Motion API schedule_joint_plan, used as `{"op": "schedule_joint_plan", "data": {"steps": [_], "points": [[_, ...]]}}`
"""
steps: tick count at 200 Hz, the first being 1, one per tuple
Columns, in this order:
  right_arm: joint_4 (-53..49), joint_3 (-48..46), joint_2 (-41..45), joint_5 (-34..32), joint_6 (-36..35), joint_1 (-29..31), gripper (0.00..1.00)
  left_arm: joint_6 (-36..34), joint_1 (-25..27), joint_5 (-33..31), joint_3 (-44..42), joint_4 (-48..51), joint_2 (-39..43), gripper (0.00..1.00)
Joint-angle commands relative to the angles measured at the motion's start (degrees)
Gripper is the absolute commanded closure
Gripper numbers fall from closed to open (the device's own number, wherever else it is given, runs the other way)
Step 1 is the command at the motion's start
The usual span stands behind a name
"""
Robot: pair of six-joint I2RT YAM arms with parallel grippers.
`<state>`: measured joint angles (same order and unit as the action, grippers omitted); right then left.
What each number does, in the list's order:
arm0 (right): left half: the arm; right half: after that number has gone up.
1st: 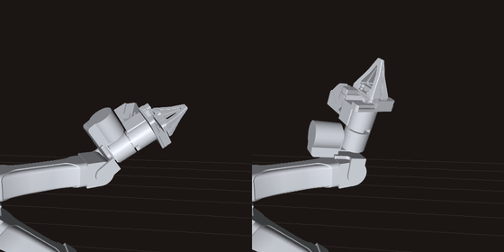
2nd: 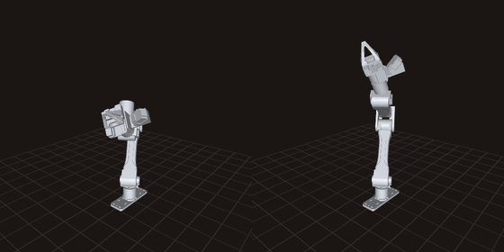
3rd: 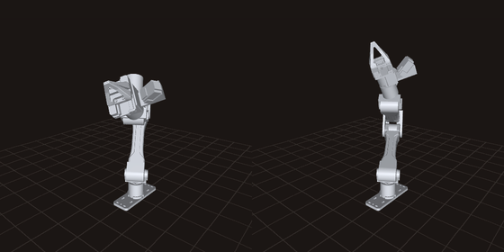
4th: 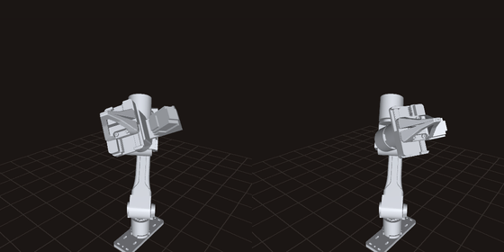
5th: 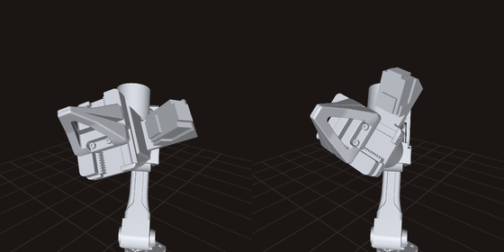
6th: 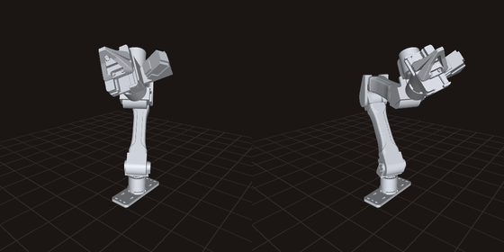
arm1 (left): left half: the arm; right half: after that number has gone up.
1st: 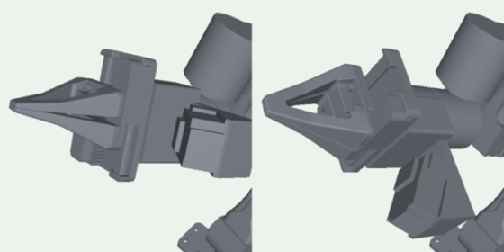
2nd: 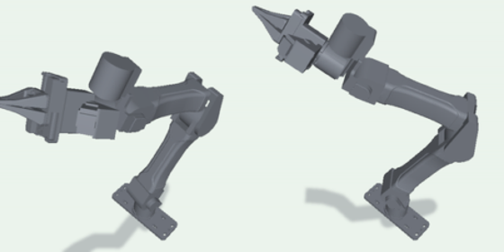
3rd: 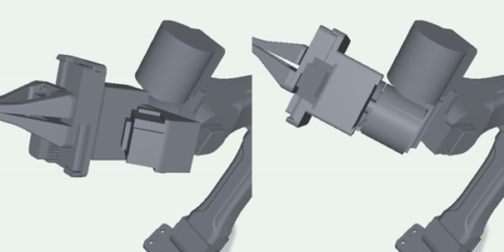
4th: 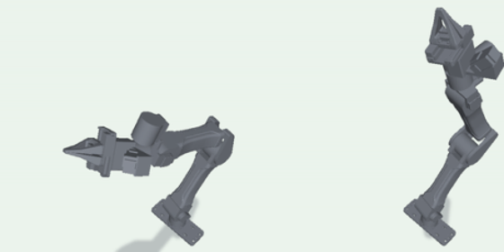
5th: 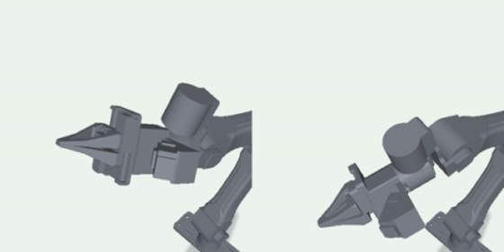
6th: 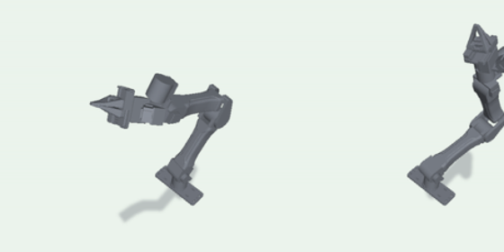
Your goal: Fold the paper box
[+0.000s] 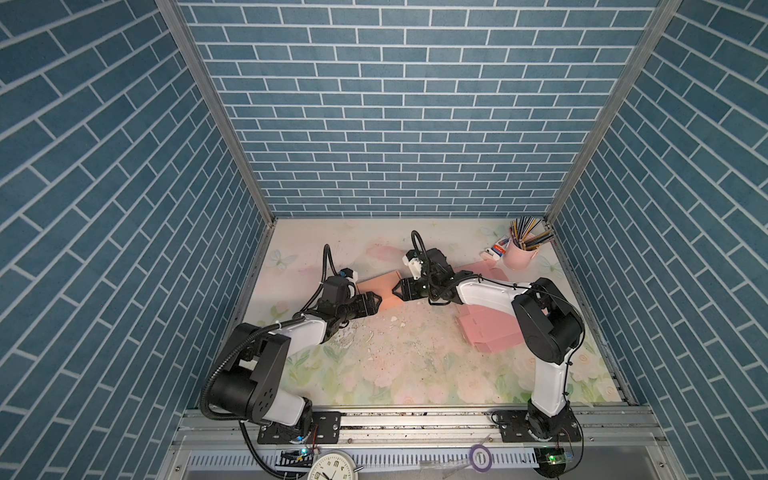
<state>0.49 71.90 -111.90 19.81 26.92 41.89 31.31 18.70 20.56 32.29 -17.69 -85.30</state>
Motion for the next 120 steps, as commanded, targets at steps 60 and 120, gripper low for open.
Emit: {"op": "schedule_joint_plan", "data": {"steps": [60,120], "points": [[0.15,11.05,-9.98,10.07,-2.88,-4.92,0.38,-0.11,-1.24,0.67,13.25,-4.25,-13.5,0.18],[-2.66,22.02,-17.51,11.76,-3.89,-7.96,0.38,-2.17,-2.93,0.2,25.47,-3.12,-23.95,0.18]]}}
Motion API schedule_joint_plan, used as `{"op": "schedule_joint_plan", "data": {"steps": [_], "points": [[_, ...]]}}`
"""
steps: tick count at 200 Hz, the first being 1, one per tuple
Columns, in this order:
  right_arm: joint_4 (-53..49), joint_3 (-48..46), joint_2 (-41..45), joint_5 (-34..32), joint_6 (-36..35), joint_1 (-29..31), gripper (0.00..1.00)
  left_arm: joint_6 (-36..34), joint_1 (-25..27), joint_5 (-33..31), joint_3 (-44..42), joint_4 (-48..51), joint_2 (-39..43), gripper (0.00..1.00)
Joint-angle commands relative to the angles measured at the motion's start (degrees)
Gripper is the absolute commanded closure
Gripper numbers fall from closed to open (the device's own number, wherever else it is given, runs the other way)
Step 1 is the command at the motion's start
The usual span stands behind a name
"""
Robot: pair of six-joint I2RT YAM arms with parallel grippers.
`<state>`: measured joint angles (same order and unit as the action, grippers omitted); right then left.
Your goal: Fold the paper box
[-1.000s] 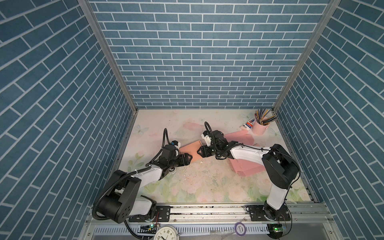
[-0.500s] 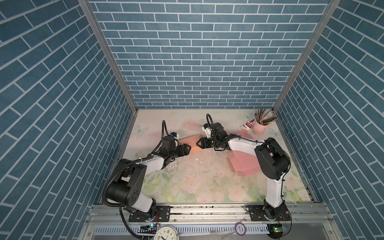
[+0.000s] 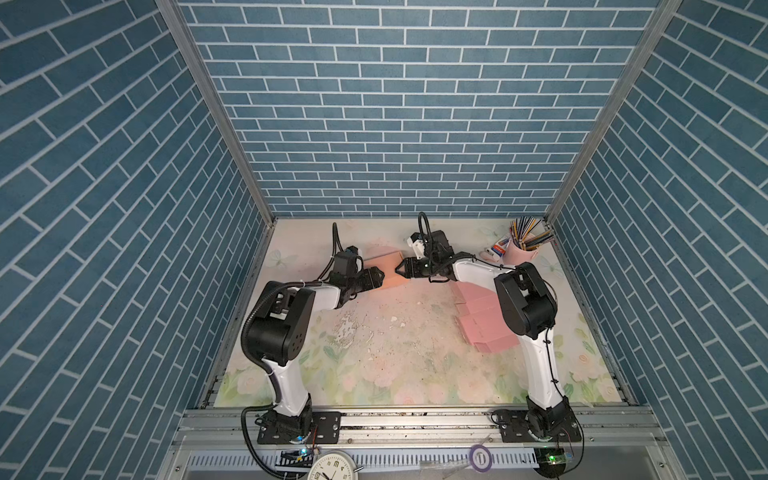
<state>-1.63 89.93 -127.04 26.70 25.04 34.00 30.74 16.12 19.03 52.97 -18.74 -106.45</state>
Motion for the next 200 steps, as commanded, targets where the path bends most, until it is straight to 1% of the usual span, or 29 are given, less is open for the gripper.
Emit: {"op": "schedule_joint_plan", "data": {"steps": [1,51,75,92,153,200], "points": [[-0.6,4.18,-2.52,4.91,-2.01,-0.07,0.38,-1.58,-0.41,1.72,4.96,-2.08,-2.97,0.18],[-0.42,8.54,-6.36,4.98,-1.36,-1.3,0.37,-1.77,-1.14,1.35,9.86,-3.32,-8.8,0.19],[-0.55,8.54,-6.47,4.07,-1.65,-1.48,0.35,-2.28,-1.71,1.18,10.63,-4.17,-9.55,0.19],[0.16,7.66,-5.71,3.59,-1.19,-1.68,0.34,-1.36,-2.13,1.92,11.01,-5.0,-10.07,0.16],[0.46,5.53,-3.63,2.45,-0.96,-1.83,0.32,0.06,-2.45,2.04,9.41,-6.54,-9.05,0.12],[2.4,1.99,-1.03,1.63,0.26,-2.01,0.3,0.56,-3.95,1.76,6.54,-6.41,-6.18,0.12]]}}
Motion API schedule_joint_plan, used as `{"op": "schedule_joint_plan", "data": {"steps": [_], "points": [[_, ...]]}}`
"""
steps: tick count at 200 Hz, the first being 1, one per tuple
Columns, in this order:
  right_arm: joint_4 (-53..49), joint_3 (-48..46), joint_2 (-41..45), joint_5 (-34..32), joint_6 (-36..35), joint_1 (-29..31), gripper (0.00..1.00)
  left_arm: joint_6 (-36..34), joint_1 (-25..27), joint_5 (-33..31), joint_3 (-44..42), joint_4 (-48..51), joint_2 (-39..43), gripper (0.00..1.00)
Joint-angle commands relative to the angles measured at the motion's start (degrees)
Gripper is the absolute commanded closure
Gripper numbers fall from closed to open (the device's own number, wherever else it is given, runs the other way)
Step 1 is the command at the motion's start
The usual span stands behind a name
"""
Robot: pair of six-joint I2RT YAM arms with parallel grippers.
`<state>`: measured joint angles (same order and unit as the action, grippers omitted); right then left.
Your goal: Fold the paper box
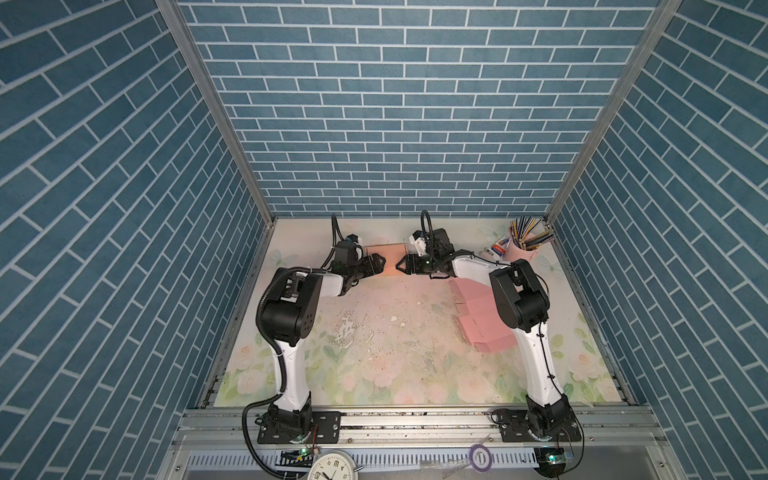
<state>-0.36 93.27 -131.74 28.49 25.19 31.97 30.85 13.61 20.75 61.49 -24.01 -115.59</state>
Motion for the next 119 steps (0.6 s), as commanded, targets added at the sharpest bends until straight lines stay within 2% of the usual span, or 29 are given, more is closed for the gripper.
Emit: {"op": "schedule_joint_plan", "data": {"steps": [1,31,100,119], "points": [[1.14,-1.44,3.72,-0.18,0.11,0.03,0.3,0.45,-1.5,-0.07,-2.08,-1.18,3.07,0.12],[1.42,-2.37,4.74,-0.26,0.27,0.11,0.31,-0.7,-1.68,-2.82,-4.8,-0.03,6.22,0.12],[3.26,-2.49,4.03,0.99,2.29,0.68,0.34,3.06,-1.3,-0.04,-12.75,-6.41,12.57,0.12],[2.99,-1.07,3.24,1.68,2.76,0.99,0.35,3.26,-0.94,-0.97,-14.48,-6.66,14.62,0.12]]}}
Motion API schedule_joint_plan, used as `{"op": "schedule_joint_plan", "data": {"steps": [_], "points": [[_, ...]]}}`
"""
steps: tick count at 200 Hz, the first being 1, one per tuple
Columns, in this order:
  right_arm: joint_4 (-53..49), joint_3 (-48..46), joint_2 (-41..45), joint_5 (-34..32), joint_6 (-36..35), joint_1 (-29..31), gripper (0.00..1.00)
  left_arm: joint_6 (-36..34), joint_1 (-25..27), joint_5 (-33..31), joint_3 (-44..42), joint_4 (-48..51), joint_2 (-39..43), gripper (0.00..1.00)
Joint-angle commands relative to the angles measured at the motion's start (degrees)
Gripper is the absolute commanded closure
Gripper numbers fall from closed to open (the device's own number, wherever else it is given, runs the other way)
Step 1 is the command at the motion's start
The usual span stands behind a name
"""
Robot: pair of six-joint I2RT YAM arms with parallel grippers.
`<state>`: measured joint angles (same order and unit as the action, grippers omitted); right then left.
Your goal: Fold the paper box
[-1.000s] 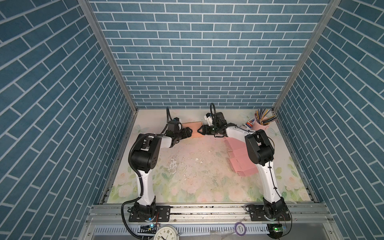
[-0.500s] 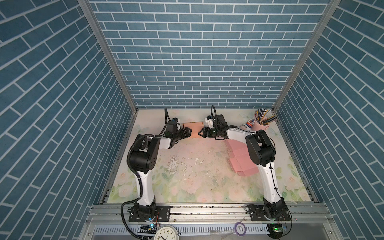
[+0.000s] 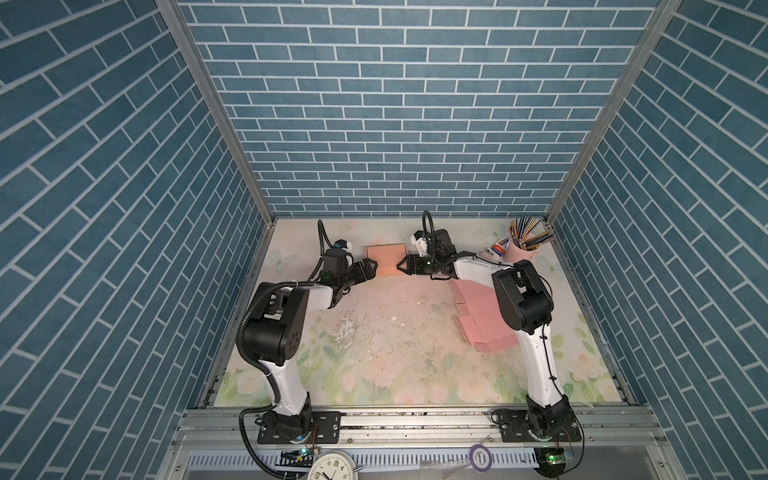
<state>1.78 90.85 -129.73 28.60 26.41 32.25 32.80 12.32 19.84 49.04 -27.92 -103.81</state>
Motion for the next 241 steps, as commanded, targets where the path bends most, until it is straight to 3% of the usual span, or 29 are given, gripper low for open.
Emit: {"op": "schedule_joint_plan", "data": {"steps": [1,54,94,154,194,241], "points": [[0.85,1.44,1.19,1.56,1.53,0.75,0.36,1.31,0.3,-0.1,-2.06,-2.75,2.92,0.12],[-1.07,2.5,1.68,-0.29,0.9,0.91,0.35,0.95,0.34,-0.85,-2.68,-0.91,6.58,0.12],[-3.87,-0.07,7.13,-3.29,-0.93,1.57,0.32,-0.1,1.8,-2.56,-5.51,1.85,11.15,0.12],[-9.69,-13.39,23.24,-12.04,-3.99,1.85,0.32,-2.37,8.07,-2.77,-12.35,8.92,22.89,0.12],[-18.81,-22.37,34.42,-22.38,-6.0,4.3,0.33,-2.71,11.56,-0.73,-16.86,12.23,31.25,0.12],[-28.12,-33.08,47.04,-31.65,-3.3,8.25,0.34,-3.19,13.2,2.05,-20.35,14.72,38.37,0.12]]}}
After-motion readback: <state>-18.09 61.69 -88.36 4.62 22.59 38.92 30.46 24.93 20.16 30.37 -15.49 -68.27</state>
